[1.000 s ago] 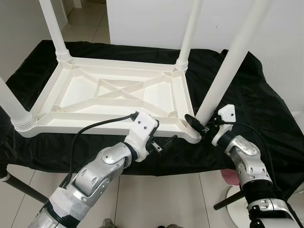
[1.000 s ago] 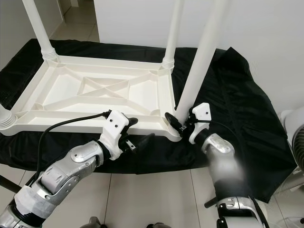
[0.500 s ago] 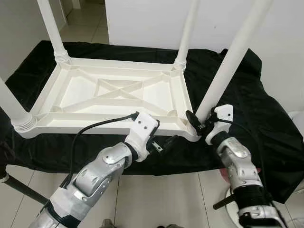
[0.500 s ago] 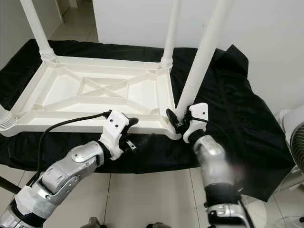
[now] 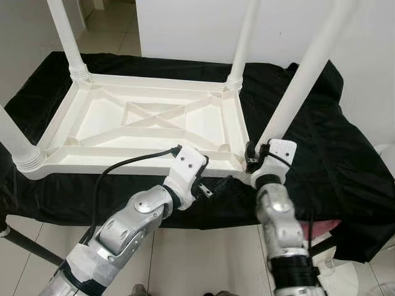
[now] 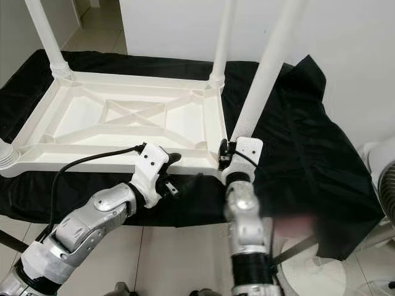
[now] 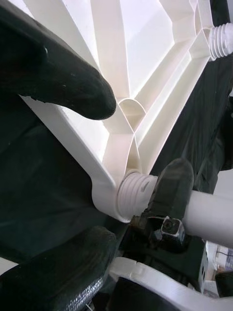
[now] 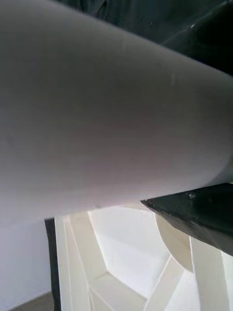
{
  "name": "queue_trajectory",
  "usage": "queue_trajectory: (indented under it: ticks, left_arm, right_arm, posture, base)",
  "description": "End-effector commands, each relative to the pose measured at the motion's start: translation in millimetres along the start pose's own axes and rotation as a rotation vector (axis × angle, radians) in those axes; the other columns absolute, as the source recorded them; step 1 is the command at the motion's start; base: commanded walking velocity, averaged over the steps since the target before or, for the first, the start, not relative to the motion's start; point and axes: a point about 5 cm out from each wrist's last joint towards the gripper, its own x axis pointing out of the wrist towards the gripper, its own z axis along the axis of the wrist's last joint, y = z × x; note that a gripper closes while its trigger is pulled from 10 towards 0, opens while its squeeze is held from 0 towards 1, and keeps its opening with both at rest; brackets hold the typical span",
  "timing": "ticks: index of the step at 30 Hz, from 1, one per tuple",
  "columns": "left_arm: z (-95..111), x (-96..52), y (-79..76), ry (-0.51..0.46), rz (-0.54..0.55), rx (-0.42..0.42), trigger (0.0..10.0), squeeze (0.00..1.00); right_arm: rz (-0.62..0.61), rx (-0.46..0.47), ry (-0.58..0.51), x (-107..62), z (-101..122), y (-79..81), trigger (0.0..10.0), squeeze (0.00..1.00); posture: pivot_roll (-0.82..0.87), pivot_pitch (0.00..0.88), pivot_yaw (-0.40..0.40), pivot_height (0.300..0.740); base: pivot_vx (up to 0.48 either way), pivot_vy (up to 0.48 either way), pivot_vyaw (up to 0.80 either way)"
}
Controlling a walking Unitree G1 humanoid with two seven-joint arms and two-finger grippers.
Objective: Building children table
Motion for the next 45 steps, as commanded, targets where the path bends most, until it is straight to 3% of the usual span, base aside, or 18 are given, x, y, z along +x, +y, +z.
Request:
queue_trajectory:
  ticks: [1,8,9,10,11,18,19,26,27,30,31,33,35,39,40,43,44,45]
  left_arm:
    - [-2.5,-0.8,-8.1,0.019,-0.163,0.008,10.0,0.00]
    - [-2.4,-0.3,-9.5,0.018,-0.170,0.008,10.0,0.00]
    - [-2.5,-0.2,-9.9,0.018,-0.172,0.008,10.0,0.00]
    - [-2.5,-0.2,-9.9,0.018,-0.172,0.008,10.0,0.00]
    - [-2.5,-0.2,-9.9,0.018,-0.173,0.008,10.0,0.00]
    - [-2.9,0.0,-10.3,0.019,-0.174,0.006,10.0,0.00]
    - [-3.3,0.1,-10.9,0.019,-0.175,0.007,10.0,0.00]
    - [-3.7,0.5,-10.9,0.020,-0.176,0.006,10.0,0.00]
    - [-3.8,0.6,-10.9,0.020,-0.176,0.006,10.0,0.00]
    - [-3.9,1.4,-11.1,0.020,-0.178,0.007,10.0,0.00]
    - [-3.6,1.8,-11.1,0.018,-0.180,0.006,10.0,0.00]
    - [-3.6,1.8,-11.1,0.018,-0.180,0.006,10.0,0.00]
    - [-3.3,2.2,-10.9,0.017,-0.181,0.005,10.0,0.00]
    - [-3.1,2.5,-10.6,0.017,-0.182,0.006,10.0,0.00]
    - [-2.8,2.4,-10.4,0.016,-0.182,0.007,10.0,0.00]
    - [-2.7,2.4,-10.2,0.016,-0.182,0.007,10.0,0.00]
    - [-2.4,2.4,-9.8,0.015,-0.181,0.008,10.0,0.00]
    - [-2.0,2.4,-9.1,0.015,-0.178,0.008,10.0,0.00]
  right_arm:
    - [-0.074,0.020,0.086,-5.1,-15.6,-11.1,10.0,0.00]
    - [-0.091,0.028,0.073,-3.9,-9.5,-10.0,10.0,0.00]
    - [-0.091,0.032,0.070,-3.7,-8.9,-9.6,10.0,0.28]
    - [-0.091,0.032,0.070,-3.7,-8.9,-9.6,10.0,0.28]
    - [-0.086,0.036,0.065,-3.3,-8.0,-9.6,10.0,1.00]
    - [-0.072,0.022,0.026,-0.6,-1.5,-17.2,10.0,1.00]
    - [-0.035,0.014,0.016,0.6,-1.0,-25.4,10.0,1.00]
    - [0.087,0.004,0.029,2.6,-4.4,-33.4,10.0,1.00]
    - [0.150,0.006,0.049,3.0,-7.1,-33.4,10.0,0.00]
    - [0.243,-0.021,0.045,5.1,-7.1,-36.0,10.0,0.00]
    - [0.333,-0.047,0.039,7.9,-5.2,-37.5,10.0,0.00]
    - [0.333,-0.047,0.039,7.9,-5.2,-37.5,10.0,0.00]
    - [0.453,-0.096,0.034,12.2,-3.0,-38.6,10.0,0.00]
    - [0.562,-0.150,0.026,16.8,-0.5,-39.9,10.0,0.00]
    - [0.613,-0.169,0.026,19.6,1.4,-40.1,9.6,0.00]
    - [0.641,-0.178,0.025,21.3,2.7,-40.2,9.6,0.00]
    - [0.679,-0.183,0.027,23.6,4.3,-40.1,8.0,0.00]
    - [0.708,-0.194,0.028,25.6,5.5,-40.0,4.6,0.00]
  posture:
    - [0.00,0.073,-0.052,0.740]
    - [0.00,0.065,-0.048,0.740]
    - [0.00,0.063,-0.048,0.740]
    - [0.00,0.063,-0.048,0.740]
    - [0.00,0.062,-0.048,0.740]
    - [0.00,0.061,-0.050,0.740]
    - [-0.01,0.059,-0.050,0.740]
    - [-0.01,0.057,-0.050,0.740]
    - [-0.01,0.056,-0.050,0.740]
    - [-0.01,0.056,-0.049,0.740]
    - [-0.02,0.056,-0.048,0.740]
    - [-0.02,0.056,-0.048,0.740]
    - [-0.02,0.057,-0.044,0.740]
    - [-0.02,0.057,-0.042,0.740]
    - [-0.02,0.058,-0.040,0.740]
    - [-0.02,0.058,-0.040,0.740]
    - [-0.02,0.059,-0.040,0.740]
    - [-0.02,0.062,-0.042,0.740]
  base:
    - [0.000,0.000,0.00]
    - [0.000,0.000,0.00]
    - [0.000,0.000,0.00]
    - [0.000,0.000,0.00]
    - [0.000,0.000,0.00]
    - [0.000,0.000,0.00]
    - [0.000,0.000,0.00]
    - [0.000,0.000,0.00]
    - [0.000,0.000,0.00]
    - [0.000,0.000,0.00]
    - [0.000,0.000,0.00]
    - [0.000,0.000,0.00]
    - [0.000,0.000,0.00]
    - [0.000,0.000,0.00]
    - [0.000,0.000,0.00]
    - [0.000,0.000,0.00]
    - [0.000,0.000,0.00]
    - [0.000,0.000,0.00]
